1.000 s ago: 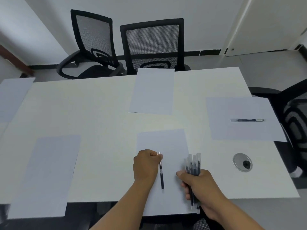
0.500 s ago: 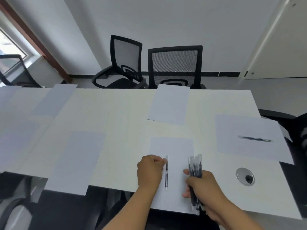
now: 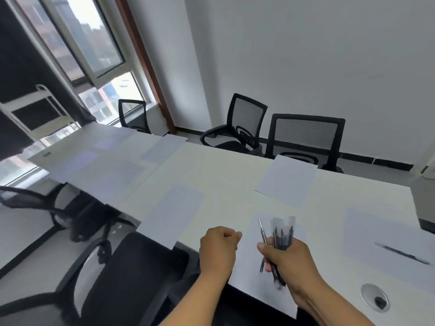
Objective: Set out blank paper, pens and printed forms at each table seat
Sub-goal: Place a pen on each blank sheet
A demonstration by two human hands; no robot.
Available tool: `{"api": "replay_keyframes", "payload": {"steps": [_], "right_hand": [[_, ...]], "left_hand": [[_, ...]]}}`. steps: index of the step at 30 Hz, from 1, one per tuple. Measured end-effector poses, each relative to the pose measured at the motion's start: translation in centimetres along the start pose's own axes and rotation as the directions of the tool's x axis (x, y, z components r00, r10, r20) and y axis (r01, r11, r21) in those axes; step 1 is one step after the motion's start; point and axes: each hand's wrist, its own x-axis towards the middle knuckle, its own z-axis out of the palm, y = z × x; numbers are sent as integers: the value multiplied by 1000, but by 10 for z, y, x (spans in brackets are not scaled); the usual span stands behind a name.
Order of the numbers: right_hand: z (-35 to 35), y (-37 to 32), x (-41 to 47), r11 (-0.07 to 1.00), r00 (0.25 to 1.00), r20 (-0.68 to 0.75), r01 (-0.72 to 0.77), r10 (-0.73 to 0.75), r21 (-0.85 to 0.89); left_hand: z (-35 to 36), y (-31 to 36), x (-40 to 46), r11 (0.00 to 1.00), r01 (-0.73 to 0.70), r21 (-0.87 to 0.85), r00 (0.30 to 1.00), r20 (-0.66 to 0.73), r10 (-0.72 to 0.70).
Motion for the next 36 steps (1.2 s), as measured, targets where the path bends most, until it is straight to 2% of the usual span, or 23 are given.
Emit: {"api": "replay_keyframes", "payload": {"steps": [8,16,22,27,31,36], "right_hand": [[65,-16,-42,999,988,149,52,-51,1],[177,-9,-84,997,963,258,74,-78,26],[276,8,-137,993,954,282,112,-100,-27],[355,29,-184,995,957,274,105,-100,-2],[401,37,-209,996,962,259,92,-87,-7],[443,34,-221,995,965,248,98,-87,-31]], "left_hand": [[-84,-11,-48,1000,-13,-11,991,-136,12],[-201,-51,-79,1000,-21,19,953,-302,25],[-294,-105,-102,999,3,-41,944,-328,-16],[-367,-159,-113,999,-13,-44,951,-308,-1],[-415,-188,-119,1000,11,-9,945,-328,-13],[-454,-219,-107,998,8,-64,946,-324,-28]]}}
